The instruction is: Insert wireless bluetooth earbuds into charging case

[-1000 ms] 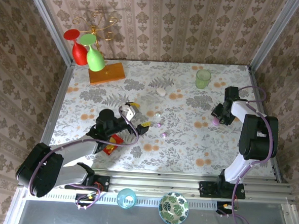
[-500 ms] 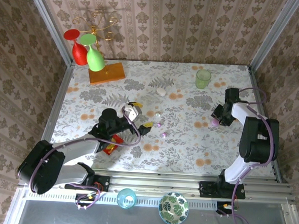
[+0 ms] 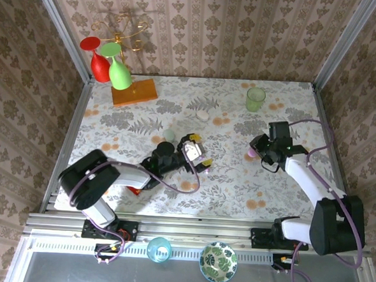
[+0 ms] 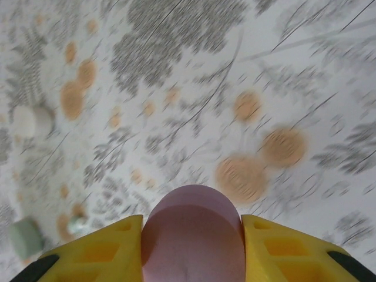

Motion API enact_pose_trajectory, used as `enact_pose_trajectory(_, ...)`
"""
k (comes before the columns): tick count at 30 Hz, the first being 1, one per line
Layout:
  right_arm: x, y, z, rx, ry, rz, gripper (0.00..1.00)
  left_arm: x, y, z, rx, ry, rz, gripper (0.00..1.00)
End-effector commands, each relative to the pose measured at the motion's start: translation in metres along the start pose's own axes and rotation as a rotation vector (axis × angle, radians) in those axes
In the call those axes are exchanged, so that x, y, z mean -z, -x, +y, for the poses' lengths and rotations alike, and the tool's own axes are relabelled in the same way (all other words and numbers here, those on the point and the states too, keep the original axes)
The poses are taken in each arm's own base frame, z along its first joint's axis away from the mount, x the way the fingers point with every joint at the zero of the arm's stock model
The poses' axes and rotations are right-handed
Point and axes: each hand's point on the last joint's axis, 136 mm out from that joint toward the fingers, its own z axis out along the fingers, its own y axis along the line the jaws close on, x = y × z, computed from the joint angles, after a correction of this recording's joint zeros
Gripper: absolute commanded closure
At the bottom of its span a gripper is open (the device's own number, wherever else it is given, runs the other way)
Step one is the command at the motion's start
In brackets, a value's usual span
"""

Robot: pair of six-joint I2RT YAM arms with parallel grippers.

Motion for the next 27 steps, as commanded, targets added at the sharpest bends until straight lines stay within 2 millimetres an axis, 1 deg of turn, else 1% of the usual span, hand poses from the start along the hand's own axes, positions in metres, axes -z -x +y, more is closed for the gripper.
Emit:
enact_pose_trajectory(1,0.010,-0.004,0.020,-0.129,0.073,-0.049,0.63,-0.013,0.038,0.003,-0.124,0.053,-0.155,0.12)
enact_pose_trajectory(4,0.016,-0.015,0.033,-0.153,0.120,-0.044,0.63,-0.024,0.037,-0.010,-0.182,0.035,-0.166,0.14)
enact_pose_trajectory(7,0.020,-0.030,0.048,-0.174,0.172,-0.015,0.63,-0.033,0.034,-0.019,-0.233,0.029,-0.165,0.18)
enact_pose_trajectory(8,0.022,-0.034,0.053,-0.177,0.187,-0.006,0.63,-0.036,0.033,-0.020,-0.247,0.029,-0.163,0.20)
enact_pose_trajectory(11,0.026,-0.044,0.064,-0.187,0.221,0.013,0.63,-0.042,0.032,-0.023,-0.274,0.028,-0.161,0.23)
enact_pose_trajectory(20,0.037,-0.058,0.088,-0.198,0.299,0.044,0.64,-0.051,0.037,-0.023,-0.297,0.034,-0.175,0.32)
enact_pose_trajectory(27,0.038,-0.065,0.096,-0.190,0.319,0.063,0.64,-0.053,0.039,-0.024,-0.296,0.026,-0.182,0.38)
